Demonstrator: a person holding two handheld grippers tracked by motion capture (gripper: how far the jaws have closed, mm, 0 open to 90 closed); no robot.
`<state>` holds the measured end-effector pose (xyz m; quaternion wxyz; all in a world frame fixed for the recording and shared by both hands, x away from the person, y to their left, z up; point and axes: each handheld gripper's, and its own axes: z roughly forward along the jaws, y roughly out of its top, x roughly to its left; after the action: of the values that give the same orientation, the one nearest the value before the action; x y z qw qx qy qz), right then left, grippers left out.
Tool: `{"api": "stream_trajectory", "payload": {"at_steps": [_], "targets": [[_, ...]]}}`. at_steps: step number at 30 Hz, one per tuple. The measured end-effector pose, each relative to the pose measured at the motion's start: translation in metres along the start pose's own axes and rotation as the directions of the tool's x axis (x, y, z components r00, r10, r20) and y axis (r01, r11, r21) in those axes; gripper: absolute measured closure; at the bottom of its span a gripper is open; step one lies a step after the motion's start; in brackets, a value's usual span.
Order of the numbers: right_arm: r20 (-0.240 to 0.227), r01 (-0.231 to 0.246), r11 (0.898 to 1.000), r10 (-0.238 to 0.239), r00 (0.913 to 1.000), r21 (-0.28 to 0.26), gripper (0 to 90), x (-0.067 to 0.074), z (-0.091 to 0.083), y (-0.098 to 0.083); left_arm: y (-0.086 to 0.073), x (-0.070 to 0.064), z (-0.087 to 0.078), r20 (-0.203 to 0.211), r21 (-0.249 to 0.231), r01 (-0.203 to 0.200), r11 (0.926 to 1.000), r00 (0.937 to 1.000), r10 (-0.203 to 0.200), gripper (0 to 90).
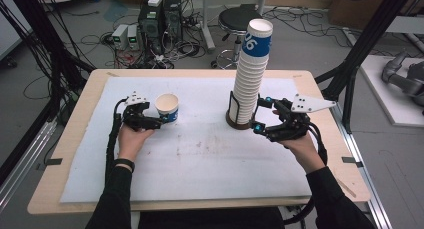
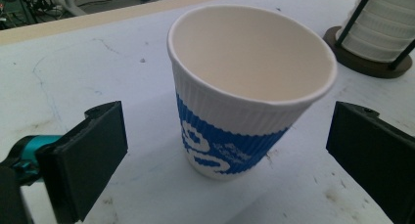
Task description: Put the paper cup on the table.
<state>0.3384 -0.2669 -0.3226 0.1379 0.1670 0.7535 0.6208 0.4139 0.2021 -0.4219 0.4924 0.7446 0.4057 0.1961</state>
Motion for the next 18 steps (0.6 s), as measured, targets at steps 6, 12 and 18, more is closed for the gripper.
{"api": "stream_trajectory", "payload": {"at_steps": [6,12,18], "targets": [[-0.007,-0.009,1.000,0.009,0.9999,-0.001,18.2,-0.003,-0.001,-0.001,0.010,-0.010,-0.027,0.009,-0.037,-0.058,0.9976,0.9982,0.059,1.7],[0.007,-0.010,1.000,0.010,0.9999,0.016,18.2,-0.006,-0.002,-0.002,0.022,-0.028,-0.045,0.059,-0.087,-0.071,0.9937,0.9954,0.076,1.7],[-0.010,-0.017,0.999,0.017,0.9998,0.039,18.3,-0.006,0.000,-0.002,0.035,-0.050,-0.050,0.135,-0.132,-0.105,0.9857,0.9832,0.123,1.7]]}}
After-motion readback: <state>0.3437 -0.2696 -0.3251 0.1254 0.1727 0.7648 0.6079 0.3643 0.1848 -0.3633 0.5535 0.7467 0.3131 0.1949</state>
